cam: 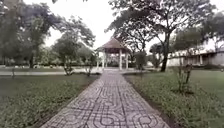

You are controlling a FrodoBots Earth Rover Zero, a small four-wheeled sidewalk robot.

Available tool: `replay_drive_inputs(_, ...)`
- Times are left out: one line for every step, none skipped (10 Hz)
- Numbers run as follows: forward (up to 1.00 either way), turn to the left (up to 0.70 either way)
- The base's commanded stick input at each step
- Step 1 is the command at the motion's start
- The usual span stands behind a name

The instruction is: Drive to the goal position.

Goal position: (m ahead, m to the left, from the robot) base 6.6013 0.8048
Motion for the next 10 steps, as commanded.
replay_drive_inputs(1.0, 0.0)
replay_drive_inputs(1.0, 0.0)
replay_drive_inputs(1.0, 0.0)
replay_drive_inputs(1.0, 0.0)
replay_drive_inputs(1.0, 0.0)
replay_drive_inputs(1.0, 0.0)
replay_drive_inputs(1.0, 0.0)
replay_drive_inputs(1.0, 0.0)
replay_drive_inputs(1.0, 0.0)
replay_drive_inputs(1.0, 0.0)
